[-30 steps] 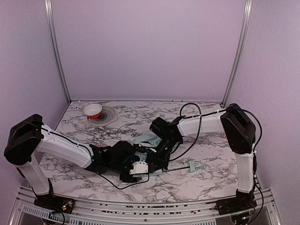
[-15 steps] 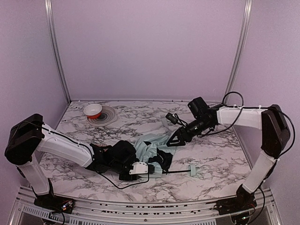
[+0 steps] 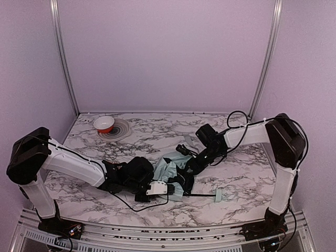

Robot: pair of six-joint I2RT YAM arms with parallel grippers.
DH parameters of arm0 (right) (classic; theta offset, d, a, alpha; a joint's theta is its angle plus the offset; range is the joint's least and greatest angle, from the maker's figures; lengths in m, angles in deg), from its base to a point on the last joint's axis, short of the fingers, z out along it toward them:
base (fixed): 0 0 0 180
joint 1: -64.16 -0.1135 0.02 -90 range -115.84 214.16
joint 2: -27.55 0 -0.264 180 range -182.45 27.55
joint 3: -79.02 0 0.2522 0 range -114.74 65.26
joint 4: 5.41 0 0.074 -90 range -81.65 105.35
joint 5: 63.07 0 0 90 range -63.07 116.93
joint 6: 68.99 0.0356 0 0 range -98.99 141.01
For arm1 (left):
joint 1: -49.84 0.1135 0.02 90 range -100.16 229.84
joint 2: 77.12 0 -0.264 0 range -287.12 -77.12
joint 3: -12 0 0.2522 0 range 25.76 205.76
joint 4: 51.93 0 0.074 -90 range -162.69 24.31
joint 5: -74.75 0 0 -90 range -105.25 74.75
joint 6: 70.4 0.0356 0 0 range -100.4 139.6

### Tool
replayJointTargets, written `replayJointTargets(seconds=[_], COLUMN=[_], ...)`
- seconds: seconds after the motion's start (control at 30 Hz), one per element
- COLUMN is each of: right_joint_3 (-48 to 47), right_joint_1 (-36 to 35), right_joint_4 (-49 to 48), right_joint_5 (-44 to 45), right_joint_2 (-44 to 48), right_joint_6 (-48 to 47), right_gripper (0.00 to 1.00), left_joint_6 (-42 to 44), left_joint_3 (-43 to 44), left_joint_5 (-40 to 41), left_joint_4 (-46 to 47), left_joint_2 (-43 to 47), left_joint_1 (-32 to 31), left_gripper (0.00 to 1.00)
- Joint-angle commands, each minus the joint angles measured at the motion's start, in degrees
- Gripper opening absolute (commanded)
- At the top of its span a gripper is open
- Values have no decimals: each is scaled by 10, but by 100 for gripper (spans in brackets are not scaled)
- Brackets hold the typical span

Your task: Put away the umbrella

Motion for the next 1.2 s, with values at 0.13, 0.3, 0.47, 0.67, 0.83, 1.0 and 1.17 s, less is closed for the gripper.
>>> replayJointTargets(seconds=[0.13, 0.3, 0.47, 0.67, 0.83, 1.0, 1.17], right_joint_3=[-89, -161, -156, -93, -106, -116, -88], right_joint_1=[-25, -35, -47, -53, -54, -9, 49], right_joint_4=[-33, -92, -98, -106, -57, -46, -53], right_joint_5=[-44, -57, -68, -100, -105, -97, -86], right_joint_2=[-53, -83, -105, -118, -127, -69, 20], right_joint_6=[18, 68, 73, 70, 38, 48, 70], right_gripper=[0, 0, 0, 0, 9, 34, 53], left_joint_6=[0, 8, -23, -78, -134, -167, -203], left_joint_3=[-8, 11, 24, 27, 70, 97, 132], left_joint_5=[-46, -107, -142, -184, -224, -263, -320], left_joint_4=[-94, -109, -125, -128, -164, -215, -272], left_joint_2=[-25, 7, 13, 8, -20, -49, -85], left_joint_1=[-12, -23, -23, -10, 13, 29, 53], left_gripper=[5, 1, 1, 0, 1, 2, 2])
